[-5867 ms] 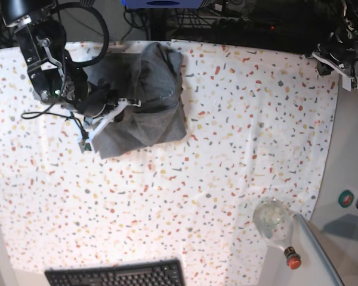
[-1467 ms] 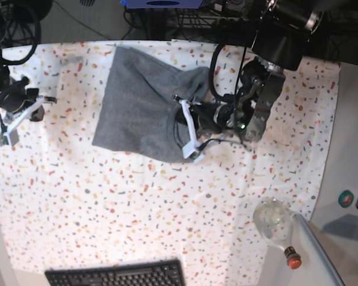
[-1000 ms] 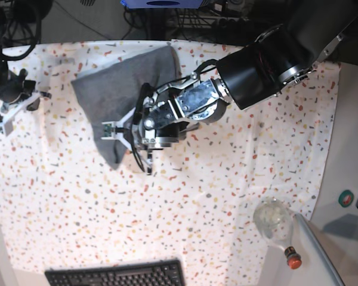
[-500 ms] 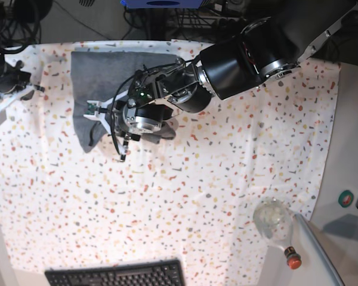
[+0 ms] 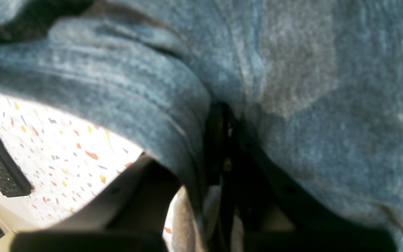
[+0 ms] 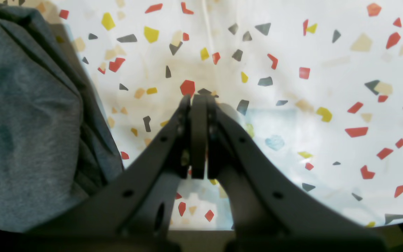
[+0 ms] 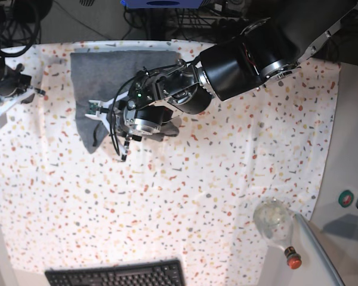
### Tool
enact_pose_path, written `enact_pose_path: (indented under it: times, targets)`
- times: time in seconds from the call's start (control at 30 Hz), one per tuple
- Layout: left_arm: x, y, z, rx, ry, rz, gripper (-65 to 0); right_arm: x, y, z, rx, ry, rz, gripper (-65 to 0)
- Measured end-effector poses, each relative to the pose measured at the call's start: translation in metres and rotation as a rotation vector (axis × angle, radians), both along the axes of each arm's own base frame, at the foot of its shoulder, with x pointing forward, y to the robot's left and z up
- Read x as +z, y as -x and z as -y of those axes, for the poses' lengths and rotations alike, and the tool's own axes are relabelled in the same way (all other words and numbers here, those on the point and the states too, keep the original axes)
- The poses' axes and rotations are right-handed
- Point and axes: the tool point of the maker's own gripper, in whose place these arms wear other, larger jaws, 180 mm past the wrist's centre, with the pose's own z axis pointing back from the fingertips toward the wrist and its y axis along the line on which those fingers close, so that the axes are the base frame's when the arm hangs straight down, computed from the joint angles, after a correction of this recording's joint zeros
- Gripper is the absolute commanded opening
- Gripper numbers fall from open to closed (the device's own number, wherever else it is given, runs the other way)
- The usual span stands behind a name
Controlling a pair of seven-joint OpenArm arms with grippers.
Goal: Layout the t-shirt on the table in an organized manner, then fold the t-shirt properly
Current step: 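Pull the collar edge with the left gripper to unfold the bundle, then release the shirt with the left gripper and withdraw it to its corner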
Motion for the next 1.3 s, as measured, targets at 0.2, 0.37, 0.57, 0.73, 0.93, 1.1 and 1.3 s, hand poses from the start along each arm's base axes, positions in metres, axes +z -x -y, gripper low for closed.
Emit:
enact_pose_path:
  times: [0.2,0.37,0.57,0.73,0.93,1.1,1.3]
  targets:
    - [0.001,-0.002,0.000,-0.002,-0.004,0.003,-65.0,0.001,-0.001,0.000,-0.001,0.000,0.003,-65.0]
    - [0.005,-0.012,-0.007,0.017,-0.040,0.024,-65.0,0.001,-0.001,0.000,0.000,0.000,0.003,-65.0]
    - [0.018,-0.014,-0.004,0.016,-0.033,0.058,-42.3,0.001,-0.001,0.000,0.000,0.000,0.004,-65.0]
    - [0.027,-0.015,0.001,0.005,-0.010,0.075,-28.8,0.001,-0.001,0.000,-0.001,0.000,0.003,-65.0]
    - [0.044,-0.021,-0.001,0.023,-0.023,0.117,-21.4,0.000,-0.001,0.000,0.000,-0.001,0.003,-65.0]
    - [0.090,-0.043,0.005,0.098,0.109,0.171,-22.2,0.000,-0.001,-0.001,0.001,-0.002,0.001,-65.0]
    - [0.132,-0.053,-0.047,0.374,0.334,0.168,-38.5,0.006,-0.008,-0.004,0.012,0.001,0.020,-65.0]
